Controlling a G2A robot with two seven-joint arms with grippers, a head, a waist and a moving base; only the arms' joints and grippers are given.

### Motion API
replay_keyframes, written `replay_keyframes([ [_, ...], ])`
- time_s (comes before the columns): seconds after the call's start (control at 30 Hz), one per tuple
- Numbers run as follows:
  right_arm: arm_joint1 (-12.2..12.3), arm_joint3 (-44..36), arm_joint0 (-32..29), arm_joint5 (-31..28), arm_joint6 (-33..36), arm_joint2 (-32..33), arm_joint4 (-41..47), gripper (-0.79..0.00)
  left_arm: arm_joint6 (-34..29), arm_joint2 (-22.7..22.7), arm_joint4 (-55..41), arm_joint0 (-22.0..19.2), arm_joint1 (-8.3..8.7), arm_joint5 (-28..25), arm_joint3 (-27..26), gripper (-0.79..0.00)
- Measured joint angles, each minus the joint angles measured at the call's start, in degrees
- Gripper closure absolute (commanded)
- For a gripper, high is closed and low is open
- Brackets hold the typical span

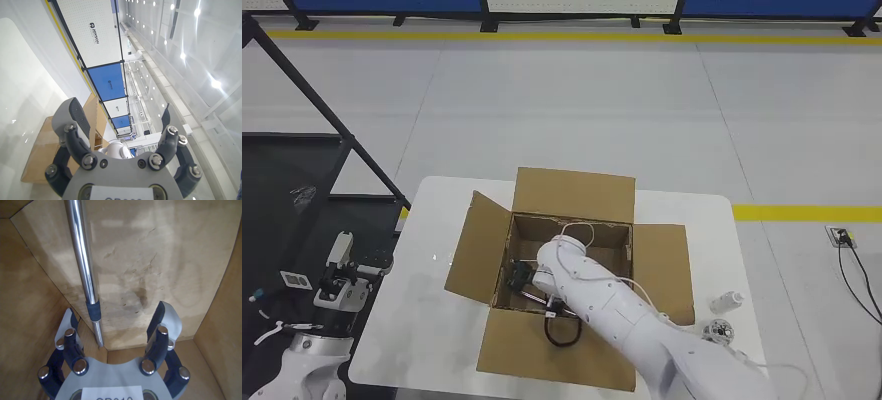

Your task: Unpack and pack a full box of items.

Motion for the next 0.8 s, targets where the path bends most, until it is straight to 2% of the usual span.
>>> replay_keyframes([
  [0.03,-0.09,0.26,-0.08,-0.11,-0.18,0.04,-0.13,-0.517,0.00,0.00,0.00,0.00,0.00,0.00,0.00,-0.785],
  [0.3,-0.84,2.62,-0.42,1.39,-1.85,0.51,-1.47,-0.394,0.00,0.00,0.00,0.00,0.00,0.00,0.00,-0.785],
  [0.7,-0.85,3.89,-0.17,3.42,-3.80,1.96,-2.83,-0.289,0.00,0.00,0.00,0.00,0.00,0.00,0.00,-0.785],
  [0.8,-0.79,3.58,-0.37,4.12,-4.57,2.22,-3.37,-0.283,0.00,0.00,0.00,0.00,0.00,0.00,0.00,-0.785],
])
